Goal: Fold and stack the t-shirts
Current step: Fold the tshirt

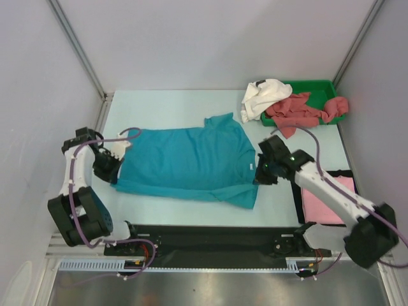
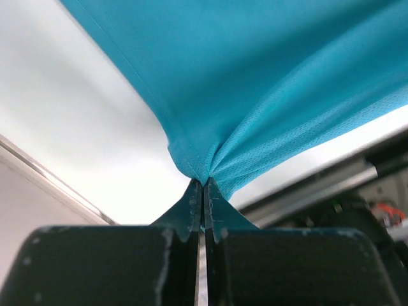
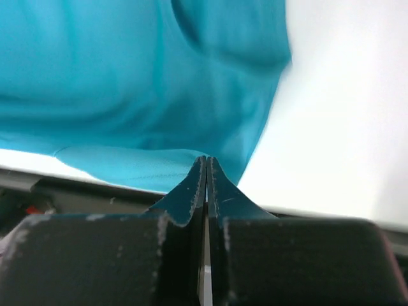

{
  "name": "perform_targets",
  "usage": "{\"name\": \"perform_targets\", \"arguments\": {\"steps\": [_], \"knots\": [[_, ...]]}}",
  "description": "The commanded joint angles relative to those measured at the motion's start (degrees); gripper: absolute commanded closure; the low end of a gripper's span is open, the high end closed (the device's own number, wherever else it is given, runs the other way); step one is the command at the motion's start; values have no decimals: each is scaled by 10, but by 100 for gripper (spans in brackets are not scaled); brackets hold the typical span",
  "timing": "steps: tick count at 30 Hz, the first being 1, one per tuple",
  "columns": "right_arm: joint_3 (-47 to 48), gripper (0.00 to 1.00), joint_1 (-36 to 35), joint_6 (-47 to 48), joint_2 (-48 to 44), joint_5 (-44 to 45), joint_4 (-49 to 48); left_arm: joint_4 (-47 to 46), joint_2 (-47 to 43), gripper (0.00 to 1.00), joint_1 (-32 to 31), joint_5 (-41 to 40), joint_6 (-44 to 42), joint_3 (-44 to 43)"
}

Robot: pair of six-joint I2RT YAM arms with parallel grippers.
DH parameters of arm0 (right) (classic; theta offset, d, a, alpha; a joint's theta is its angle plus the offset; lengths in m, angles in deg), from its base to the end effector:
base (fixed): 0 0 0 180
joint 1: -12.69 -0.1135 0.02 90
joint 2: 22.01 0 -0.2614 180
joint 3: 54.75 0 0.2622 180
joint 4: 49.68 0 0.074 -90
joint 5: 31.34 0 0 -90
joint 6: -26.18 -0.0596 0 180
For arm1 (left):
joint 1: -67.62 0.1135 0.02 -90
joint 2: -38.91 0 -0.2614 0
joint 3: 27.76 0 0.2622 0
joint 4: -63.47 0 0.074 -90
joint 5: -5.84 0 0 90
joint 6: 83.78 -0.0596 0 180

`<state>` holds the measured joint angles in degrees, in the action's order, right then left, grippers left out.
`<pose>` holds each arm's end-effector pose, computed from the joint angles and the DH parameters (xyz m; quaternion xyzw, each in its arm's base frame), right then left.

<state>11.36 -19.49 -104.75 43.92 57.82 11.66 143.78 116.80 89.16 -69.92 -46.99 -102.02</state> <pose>0.2027 0.1286 0.2360 0.0721 0.9658 0.1540 0.1958 0.2293 0.0748 0.2214 0.2767 0.9515 -0.0665 0.1168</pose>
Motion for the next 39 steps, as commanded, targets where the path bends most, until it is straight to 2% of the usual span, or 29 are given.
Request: {"name": "perform_targets", "arguments": {"steps": [1, 8, 13, 23, 28, 32, 35, 39], "knots": [[80, 100, 13, 138, 89, 30, -122, -55, 47, 99, 3, 40, 49, -36], [176, 100, 71, 236, 253, -3, -212, -118, 150, 98, -3, 31, 108, -94], [236, 100, 92, 264, 337, -18, -207, -136, 192, 96, -25, 37, 123, -135], [288, 100, 99, 272, 380, -12, -155, -169, 240, 95, -39, 7, 148, -156], [240, 100, 92, 246, 298, -12, -84, -132, 197, 100, -38, 24, 120, -131], [203, 100, 51, 206, 184, -9, 17, -60, 109, 100, -26, 29, 61, -76], [156, 100, 17, 141, 64, -8, 88, -22, 38, 100, 4, 24, 16, -28], [74, 100, -16, 45, -22, -27, 135, 9, -31, 100, 21, -14, -21, 28]]}}
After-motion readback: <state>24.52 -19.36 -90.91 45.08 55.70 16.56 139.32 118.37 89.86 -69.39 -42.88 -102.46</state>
